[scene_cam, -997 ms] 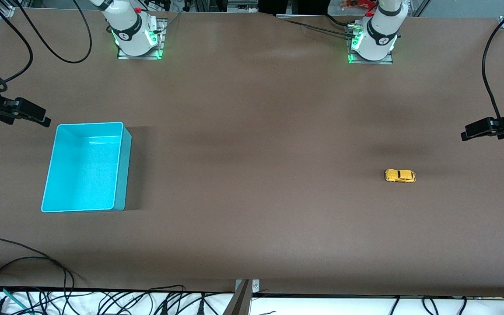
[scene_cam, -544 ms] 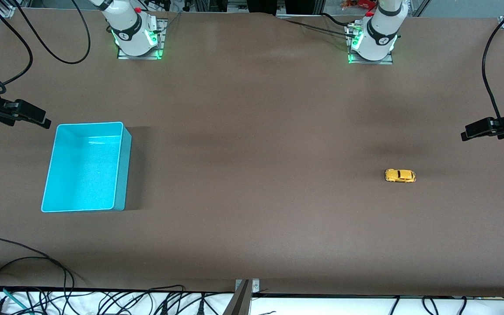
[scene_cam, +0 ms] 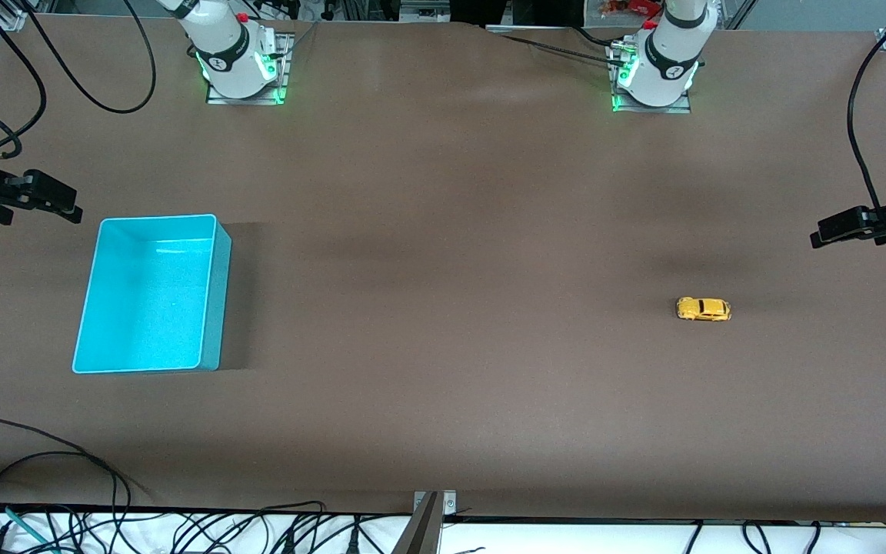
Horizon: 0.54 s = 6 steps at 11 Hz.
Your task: Wind up and store yellow beetle car
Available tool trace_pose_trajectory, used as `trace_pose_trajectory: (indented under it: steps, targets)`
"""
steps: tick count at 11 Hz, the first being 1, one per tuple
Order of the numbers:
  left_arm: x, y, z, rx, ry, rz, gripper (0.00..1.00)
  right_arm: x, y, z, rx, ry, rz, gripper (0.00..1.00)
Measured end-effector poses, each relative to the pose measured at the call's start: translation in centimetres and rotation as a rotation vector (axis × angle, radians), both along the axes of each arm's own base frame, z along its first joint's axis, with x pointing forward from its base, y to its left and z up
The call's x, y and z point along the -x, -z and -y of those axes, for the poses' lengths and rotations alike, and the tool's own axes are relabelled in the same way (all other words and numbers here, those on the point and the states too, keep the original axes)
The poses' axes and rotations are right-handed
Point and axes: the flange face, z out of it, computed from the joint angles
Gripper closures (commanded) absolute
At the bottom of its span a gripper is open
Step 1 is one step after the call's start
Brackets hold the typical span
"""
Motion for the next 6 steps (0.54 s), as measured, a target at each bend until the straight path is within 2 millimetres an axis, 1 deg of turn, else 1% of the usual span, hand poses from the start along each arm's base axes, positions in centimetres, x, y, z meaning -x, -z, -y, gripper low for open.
trace_pose_trajectory:
  steps: [6]
  targets:
    - [-0.01,0.02,0.00,0.000,0.000,0.000,0.00,0.05,-0.33,0.36,0.021,0.011,0.004,0.00]
